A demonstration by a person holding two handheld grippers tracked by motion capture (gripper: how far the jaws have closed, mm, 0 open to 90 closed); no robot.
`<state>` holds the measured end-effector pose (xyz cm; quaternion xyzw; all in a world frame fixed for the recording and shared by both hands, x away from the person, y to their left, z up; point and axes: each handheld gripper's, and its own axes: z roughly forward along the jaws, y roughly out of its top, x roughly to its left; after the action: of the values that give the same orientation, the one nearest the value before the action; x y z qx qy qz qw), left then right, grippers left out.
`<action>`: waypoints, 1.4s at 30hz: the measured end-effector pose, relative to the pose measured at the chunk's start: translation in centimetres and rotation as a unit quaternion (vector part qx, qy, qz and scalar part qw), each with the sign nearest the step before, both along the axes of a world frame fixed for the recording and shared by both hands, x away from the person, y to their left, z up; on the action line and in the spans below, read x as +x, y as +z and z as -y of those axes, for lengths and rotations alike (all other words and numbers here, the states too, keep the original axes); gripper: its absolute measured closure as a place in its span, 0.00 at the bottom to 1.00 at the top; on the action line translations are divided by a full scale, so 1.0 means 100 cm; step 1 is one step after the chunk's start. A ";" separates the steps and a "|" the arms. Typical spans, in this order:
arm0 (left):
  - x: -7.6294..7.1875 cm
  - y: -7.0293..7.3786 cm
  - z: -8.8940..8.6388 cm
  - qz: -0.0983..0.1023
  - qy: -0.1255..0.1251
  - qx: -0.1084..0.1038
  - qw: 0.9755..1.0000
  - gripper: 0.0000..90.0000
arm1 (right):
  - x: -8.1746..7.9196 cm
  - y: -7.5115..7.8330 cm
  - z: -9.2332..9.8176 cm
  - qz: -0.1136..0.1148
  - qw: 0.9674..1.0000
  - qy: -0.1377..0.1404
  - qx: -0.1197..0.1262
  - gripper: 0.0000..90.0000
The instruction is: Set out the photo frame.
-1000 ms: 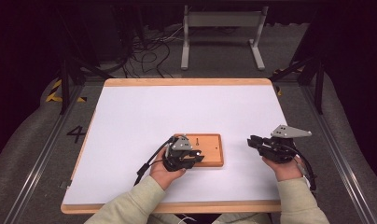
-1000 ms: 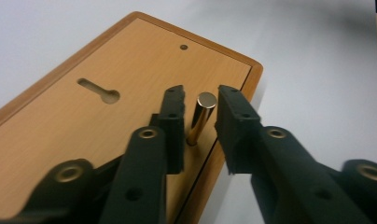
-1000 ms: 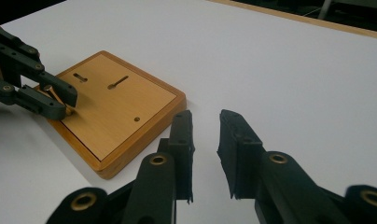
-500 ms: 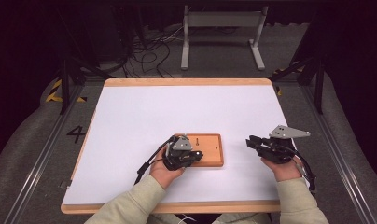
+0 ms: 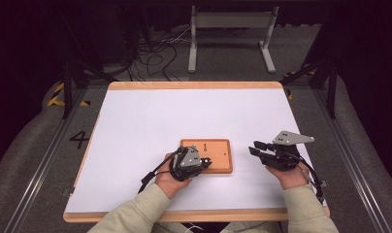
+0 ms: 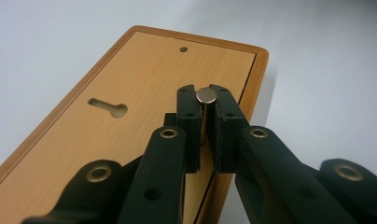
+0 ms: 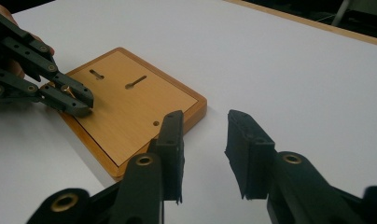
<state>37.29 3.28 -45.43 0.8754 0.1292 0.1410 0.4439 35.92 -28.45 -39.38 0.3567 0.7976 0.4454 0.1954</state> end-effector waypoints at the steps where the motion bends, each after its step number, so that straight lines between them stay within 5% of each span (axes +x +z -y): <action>1: -0.001 0.000 0.000 0.007 -0.002 0.002 1.000 0.93 | 0.000 -0.001 -0.001 -0.001 1.000 0.002 0.002 0.72; 14: -0.015 -0.003 0.000 0.058 -0.020 0.018 0.998 0.93 | 0.004 -0.002 -0.010 -0.012 0.999 0.025 0.016 0.65; 26: -0.030 -0.002 0.001 0.137 -0.057 0.055 0.987 0.93 | 0.014 0.000 -0.020 -0.035 0.997 0.049 0.049 0.39; 36: -0.041 -0.001 0.004 0.173 -0.068 0.082 0.979 0.93 | 0.031 -0.007 -0.043 -0.068 0.994 0.077 0.048 0.27; 42: -0.043 -0.001 0.004 0.179 -0.070 0.087 0.978 0.93 | 0.041 -0.013 -0.052 -0.090 0.992 0.082 0.044 0.25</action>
<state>32.97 2.89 -45.58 0.8780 -0.0266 0.2745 0.3912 40.02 -23.22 -40.67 0.3368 0.8181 0.4608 0.0700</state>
